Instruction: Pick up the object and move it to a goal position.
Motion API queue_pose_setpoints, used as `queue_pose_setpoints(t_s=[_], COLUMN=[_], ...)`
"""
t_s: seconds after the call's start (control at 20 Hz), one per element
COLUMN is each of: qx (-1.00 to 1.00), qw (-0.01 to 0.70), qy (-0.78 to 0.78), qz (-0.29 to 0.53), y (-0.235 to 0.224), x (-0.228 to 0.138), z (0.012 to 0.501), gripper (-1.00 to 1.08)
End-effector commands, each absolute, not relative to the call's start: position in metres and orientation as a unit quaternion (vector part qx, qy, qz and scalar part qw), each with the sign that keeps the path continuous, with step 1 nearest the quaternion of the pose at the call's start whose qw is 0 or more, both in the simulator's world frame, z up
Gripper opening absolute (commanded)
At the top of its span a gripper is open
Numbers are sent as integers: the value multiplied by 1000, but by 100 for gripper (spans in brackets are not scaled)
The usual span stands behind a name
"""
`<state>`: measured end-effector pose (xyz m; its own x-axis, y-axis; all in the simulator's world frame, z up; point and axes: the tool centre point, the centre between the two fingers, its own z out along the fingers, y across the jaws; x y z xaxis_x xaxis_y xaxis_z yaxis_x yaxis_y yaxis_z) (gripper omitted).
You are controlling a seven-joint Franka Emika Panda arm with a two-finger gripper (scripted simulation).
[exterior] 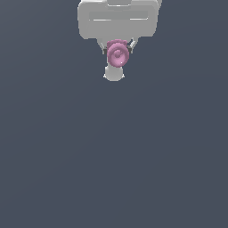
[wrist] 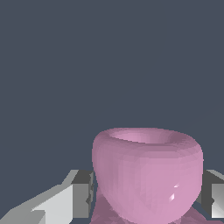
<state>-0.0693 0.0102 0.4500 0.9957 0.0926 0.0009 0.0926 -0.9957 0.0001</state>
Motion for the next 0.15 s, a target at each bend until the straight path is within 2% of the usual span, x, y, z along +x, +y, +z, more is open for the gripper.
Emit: queue_pose_setpoints(t_s=[0.0,0.1], qx=[999,999], qw=[0,0], qy=[46,46], qz=[0,0], y=[11,11], x=[-69,-69], z=[454,455], gripper=[-100,-100])
